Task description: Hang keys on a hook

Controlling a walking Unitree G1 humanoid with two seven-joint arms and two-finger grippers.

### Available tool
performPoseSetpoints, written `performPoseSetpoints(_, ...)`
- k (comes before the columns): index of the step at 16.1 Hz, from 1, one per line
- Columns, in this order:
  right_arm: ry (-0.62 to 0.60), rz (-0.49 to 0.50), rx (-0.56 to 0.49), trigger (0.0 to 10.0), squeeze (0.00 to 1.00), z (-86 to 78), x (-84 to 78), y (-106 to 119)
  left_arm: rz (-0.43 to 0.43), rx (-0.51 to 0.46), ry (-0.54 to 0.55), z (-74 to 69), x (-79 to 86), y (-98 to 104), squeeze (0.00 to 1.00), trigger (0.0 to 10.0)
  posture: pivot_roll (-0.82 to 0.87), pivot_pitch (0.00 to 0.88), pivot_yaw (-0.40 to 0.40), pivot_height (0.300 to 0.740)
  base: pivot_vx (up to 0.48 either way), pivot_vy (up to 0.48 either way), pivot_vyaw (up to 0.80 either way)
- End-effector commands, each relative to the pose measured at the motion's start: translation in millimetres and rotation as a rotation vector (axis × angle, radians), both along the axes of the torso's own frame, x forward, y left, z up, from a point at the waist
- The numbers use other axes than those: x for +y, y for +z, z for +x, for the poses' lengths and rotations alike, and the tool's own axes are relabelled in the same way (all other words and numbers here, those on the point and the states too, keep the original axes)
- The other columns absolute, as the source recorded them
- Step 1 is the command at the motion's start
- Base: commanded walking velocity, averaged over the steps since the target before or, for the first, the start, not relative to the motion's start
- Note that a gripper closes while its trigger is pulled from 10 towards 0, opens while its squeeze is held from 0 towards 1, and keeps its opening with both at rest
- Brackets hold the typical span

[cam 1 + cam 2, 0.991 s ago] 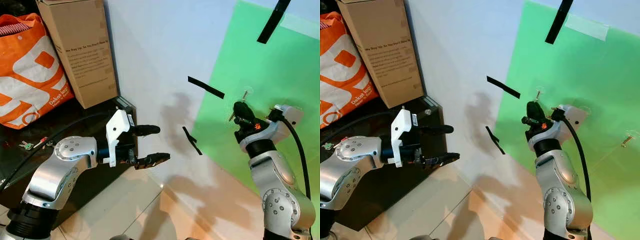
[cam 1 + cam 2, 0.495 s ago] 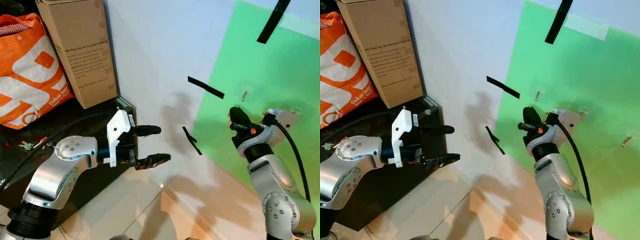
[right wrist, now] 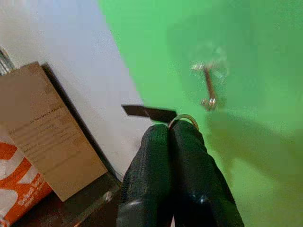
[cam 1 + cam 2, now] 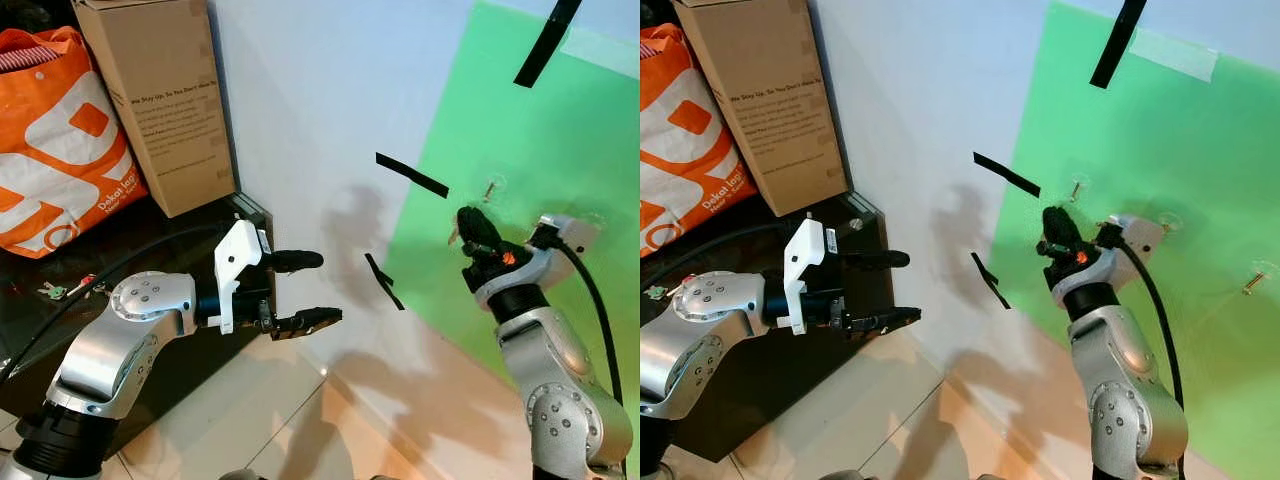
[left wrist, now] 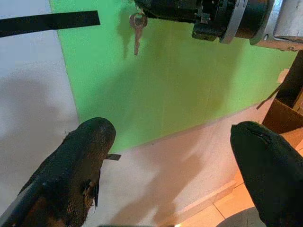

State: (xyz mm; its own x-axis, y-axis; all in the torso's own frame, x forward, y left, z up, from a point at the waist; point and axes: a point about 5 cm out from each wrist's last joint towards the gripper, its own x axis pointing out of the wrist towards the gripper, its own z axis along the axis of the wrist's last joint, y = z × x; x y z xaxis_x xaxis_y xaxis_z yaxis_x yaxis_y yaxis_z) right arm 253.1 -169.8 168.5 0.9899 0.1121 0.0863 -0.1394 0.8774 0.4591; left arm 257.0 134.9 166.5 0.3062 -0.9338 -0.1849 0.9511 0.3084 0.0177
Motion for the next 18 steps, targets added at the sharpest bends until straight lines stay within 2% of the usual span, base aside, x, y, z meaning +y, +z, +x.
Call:
performPoseSetpoints(1,-0.012,0.023,-0.052,10.0,0.00,1.0,-2.7,10,0.014,-0.019,-0.012,2.0,-2.2,3,0.00,10.0,-0.02,0.000,-0.043,0.740,0.000,0.000,0.00)
performPoseSetpoints(10,-0.058,0.053,-0.065,10.0,0.00,12.5,-7.5,18,0.008,-0.018,-0.008,1.0,-2.8,2,0.00,10.0,-0.01,0.000,-0.055,0.740,0.000,0.000,0.00)
performPoseSetpoints(14,-0.128,0.042,0.013,10.0,0.00,15.7,-17.6,6,0.009,-0.020,-0.007,2.3,-4.0,2,0.00,10.0,-0.01,0.000,-0.055,0.740,0.000,0.000,0.00)
performPoseSetpoints(18,-0.202,0.085,0.029,10.0,0.00,12.1,-29.1,2,0.012,-0.019,-0.010,2.4,-5.1,2,0.00,10.0,-0.01,0.000,-0.053,0.740,0.000,0.000,0.00)
